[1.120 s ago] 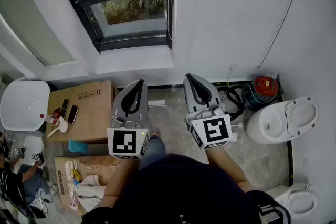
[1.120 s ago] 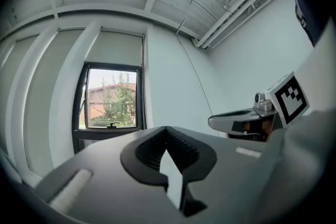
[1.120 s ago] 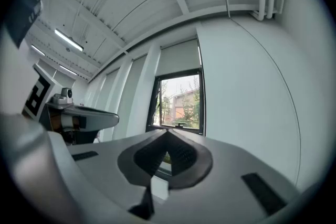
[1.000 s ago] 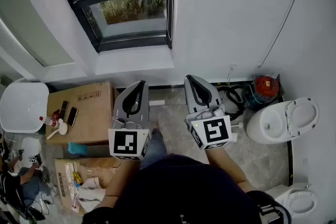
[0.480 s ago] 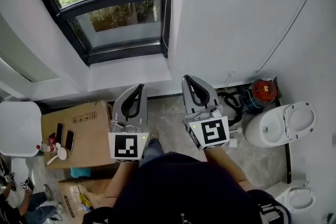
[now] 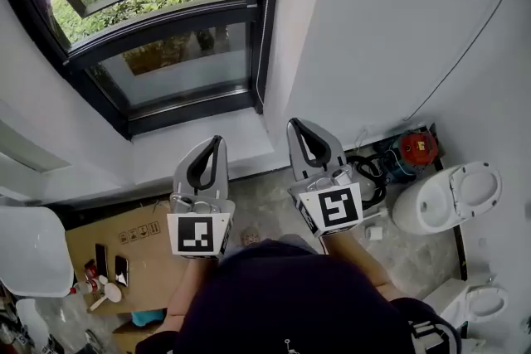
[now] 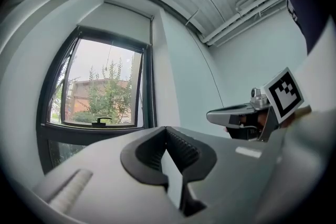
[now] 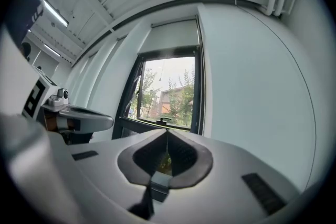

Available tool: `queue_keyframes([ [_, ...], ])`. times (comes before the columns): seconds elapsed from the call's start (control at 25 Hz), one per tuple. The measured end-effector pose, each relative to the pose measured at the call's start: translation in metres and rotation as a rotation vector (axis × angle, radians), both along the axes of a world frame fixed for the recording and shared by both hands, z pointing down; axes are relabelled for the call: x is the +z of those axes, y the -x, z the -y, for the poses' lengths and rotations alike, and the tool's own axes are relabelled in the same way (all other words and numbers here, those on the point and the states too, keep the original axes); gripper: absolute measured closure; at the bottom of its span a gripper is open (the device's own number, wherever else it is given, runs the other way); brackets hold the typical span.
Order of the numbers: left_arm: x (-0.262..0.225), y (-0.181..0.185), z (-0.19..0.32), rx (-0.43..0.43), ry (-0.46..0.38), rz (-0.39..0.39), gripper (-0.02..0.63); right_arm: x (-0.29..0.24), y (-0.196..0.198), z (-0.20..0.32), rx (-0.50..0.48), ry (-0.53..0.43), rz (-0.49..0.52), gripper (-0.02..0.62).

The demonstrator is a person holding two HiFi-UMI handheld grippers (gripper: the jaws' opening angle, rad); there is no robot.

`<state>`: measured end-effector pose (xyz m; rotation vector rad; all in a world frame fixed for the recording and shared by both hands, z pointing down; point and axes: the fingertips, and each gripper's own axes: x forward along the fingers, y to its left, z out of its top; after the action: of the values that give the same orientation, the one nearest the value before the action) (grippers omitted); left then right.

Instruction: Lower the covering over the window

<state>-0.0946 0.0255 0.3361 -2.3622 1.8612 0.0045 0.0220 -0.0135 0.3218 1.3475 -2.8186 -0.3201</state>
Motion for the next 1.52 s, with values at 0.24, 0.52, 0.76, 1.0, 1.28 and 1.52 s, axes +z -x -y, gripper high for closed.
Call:
queue_keyframes([
  [0.24, 0.001, -0.001, 0.054, 0.102, 0.003, -0.016, 0.595, 0.011, 0.001, 0.045, 0.060, 0.058, -0.014, 0.583],
  [0.52, 0.008, 0.001, 0.125, 0.155, 0.008, -0.045, 0.595, 0.012, 0.021, 0.109, 0.055, 0.038, -0.014, 0.583],
  [0.76, 0.004, -0.005, 0.193, 0.209, 0.036, -0.037, 0.595, 0.008, 0.041, 0.177, 0.033, 0.024, 0.048, 0.583],
  [1.0, -0.001, 0.000, 0.259, 0.210, 0.038, -0.022, 0.595, 0.005, 0.067, 0.234, -0.009, 0.032, 0.049, 0.583],
  [1.28, -0.003, 0.006, 0.320, 0.281, 0.018, 0.008, 0.595, 0.014, 0.080, 0.273, 0.019, 0.021, 0.056, 0.583],
  [1.52, -0.009, -0.002, 0.369, 0.379, 0.012, -0.003, 0.595, 0.010, 0.084, 0.290, 0.092, 0.049, 0.071, 0.583],
])
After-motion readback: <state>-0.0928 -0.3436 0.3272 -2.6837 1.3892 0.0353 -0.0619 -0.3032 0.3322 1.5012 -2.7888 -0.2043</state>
